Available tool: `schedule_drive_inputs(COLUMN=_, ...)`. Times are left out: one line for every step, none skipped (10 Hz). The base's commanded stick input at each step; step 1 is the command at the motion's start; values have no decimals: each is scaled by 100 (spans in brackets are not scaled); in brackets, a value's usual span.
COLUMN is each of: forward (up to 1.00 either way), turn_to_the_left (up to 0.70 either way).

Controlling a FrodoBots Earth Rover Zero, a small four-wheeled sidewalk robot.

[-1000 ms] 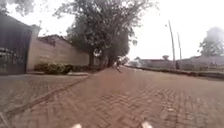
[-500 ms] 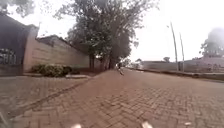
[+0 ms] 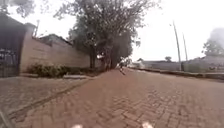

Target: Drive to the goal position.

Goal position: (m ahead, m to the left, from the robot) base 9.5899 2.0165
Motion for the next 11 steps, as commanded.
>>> schedule_drive_inputs(forward=70, turn_to_the_left=19)
schedule_drive_inputs(forward=70, turn_to_the_left=13)
schedule_drive_inputs(forward=70, turn_to_the_left=7)
schedule_drive_inputs(forward=70, turn_to_the_left=8)
schedule_drive_inputs(forward=70, turn_to_the_left=10)
schedule_drive_inputs(forward=70, turn_to_the_left=-35)
schedule_drive_inputs(forward=70, turn_to_the_left=-35)
schedule_drive_inputs(forward=70, turn_to_the_left=-35)
schedule_drive_inputs(forward=70, turn_to_the_left=-35)
schedule_drive_inputs(forward=70, turn_to_the_left=-35)
schedule_drive_inputs(forward=70, turn_to_the_left=8)
